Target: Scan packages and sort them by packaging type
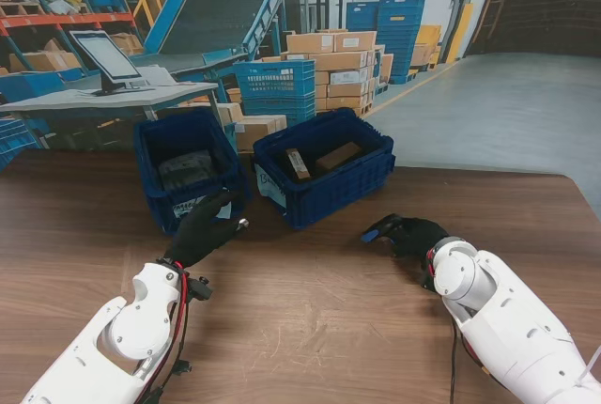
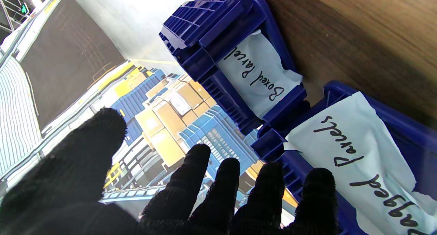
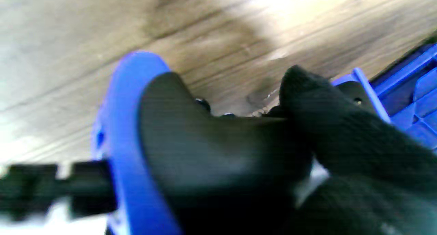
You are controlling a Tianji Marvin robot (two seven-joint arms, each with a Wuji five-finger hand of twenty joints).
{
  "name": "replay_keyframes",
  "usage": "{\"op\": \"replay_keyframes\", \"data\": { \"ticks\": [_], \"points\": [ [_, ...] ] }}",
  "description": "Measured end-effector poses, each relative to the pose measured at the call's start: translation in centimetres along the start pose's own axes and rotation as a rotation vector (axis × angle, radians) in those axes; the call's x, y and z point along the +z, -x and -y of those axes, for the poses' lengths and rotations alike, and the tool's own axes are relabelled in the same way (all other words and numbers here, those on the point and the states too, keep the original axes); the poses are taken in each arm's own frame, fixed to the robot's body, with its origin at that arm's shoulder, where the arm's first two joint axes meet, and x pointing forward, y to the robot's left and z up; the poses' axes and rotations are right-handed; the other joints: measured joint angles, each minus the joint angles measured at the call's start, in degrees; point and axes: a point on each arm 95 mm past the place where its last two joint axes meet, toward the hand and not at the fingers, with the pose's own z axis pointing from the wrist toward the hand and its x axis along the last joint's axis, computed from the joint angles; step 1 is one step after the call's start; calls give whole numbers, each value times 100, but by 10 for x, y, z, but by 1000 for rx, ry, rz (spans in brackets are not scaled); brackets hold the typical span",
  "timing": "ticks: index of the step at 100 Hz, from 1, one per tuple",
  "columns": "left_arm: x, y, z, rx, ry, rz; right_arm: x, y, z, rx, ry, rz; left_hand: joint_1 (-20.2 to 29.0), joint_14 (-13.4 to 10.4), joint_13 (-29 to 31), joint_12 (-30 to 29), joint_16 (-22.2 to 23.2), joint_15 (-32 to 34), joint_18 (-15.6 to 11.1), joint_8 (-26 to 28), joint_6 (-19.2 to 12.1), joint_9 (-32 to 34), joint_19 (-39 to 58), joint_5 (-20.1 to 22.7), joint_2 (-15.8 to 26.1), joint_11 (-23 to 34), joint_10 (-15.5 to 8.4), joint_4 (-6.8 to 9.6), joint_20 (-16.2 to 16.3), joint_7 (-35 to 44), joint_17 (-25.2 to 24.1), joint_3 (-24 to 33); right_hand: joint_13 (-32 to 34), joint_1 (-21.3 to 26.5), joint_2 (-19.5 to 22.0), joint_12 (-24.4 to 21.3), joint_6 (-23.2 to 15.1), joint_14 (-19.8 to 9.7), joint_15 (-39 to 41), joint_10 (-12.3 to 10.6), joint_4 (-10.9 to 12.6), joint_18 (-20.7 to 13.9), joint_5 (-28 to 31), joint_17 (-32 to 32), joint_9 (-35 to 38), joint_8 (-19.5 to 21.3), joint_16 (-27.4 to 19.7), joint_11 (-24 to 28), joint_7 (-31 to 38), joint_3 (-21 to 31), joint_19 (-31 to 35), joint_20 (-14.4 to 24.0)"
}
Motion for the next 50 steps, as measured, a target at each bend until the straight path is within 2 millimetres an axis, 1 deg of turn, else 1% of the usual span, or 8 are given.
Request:
{"op": "replay_keyframes", "data": {
  "ticks": [7,12,16,20,23,30,46,50],
  "points": [
    [0,0,0,-6,2,1,0,0,1,-5,-6,3,5,0,0,0,0,0,0,0,0,0,-6,0,72,-1,0,0,0,0,-1,0,-263,-106,100,-157,106,60,-130,133,0,-60,-31,-111,-261,-203,-120,-132,-81,-52,-58,0],
    [0,1,0,-8,4,1,0,0,0,-5,-5,5,7,0,0,0,0,-1,-1,0,0,0,-61,0,64,-16,0,0,0,0,-1,0,-374,-268,171,-254,227,34,-129,134,0,-65,-103,-209,-383,-375,-120,-252,-173,-114,-109,0],
    [0,1,0,-9,6,1,0,-1,0,-4,-5,6,7,0,0,0,0,-1,-1,0,0,0,-63,0,64,-60,0,0,0,0,-1,0,-459,-301,195,-347,264,45,-132,137,0,-66,-154,-284,-453,-385,-124,-332,-243,-149,-126,0],
    [0,1,0,-10,7,1,0,-1,0,-3,-5,10,7,0,0,0,0,-1,-1,0,0,0,-64,0,64,-63,0,0,0,0,-1,0,-576,-346,407,-512,392,48,-134,164,5,-72,-246,-384,-540,-394,-193,-476,-360,-239,-180,0],
    [0,1,0,-10,7,1,-1,-2,-1,-3,-8,13,7,0,0,0,0,-1,-1,0,0,0,-66,0,64,-64,0,0,0,0,-1,0,-634,-354,439,-573,444,49,-168,184,12,-82,-252,-426,-604,-394,-210,-543,-441,-253,-199,0],
    [0,1,0,-10,7,-1,-2,-4,-2,-3,-11,15,7,0,0,0,0,-2,-1,0,0,0,-67,0,64,-64,0,0,0,0,-1,0,-765,-519,597,-852,614,85,-371,243,202,-113,-316,-568,-671,-395,-460,-715,-721,-380,-276,0],
    [-1,1,0,-12,5,-2,-4,-6,-6,19,3,18,7,0,-1,0,-1,-4,-2,0,0,0,-111,0,64,-65,0,0,0,0,-2,0,-996,-699,1115,-1348,997,106,-1066,341,294,-59,-399,-776,-993,-249,-1035,-1061,-1440,-672,-627,-94],
    [-1,1,0,-12,5,-2,-6,-6,-6,29,9,21,7,0,-1,0,-1,-4,-2,0,0,0,-122,0,64,-65,0,0,0,0,-2,0,-1093,-768,1310,-1484,1100,108,-1312,350,580,-52,-463,-880,-1082,-126,-1213,-1149,-1655,-841,-737,-160]
  ]
}}
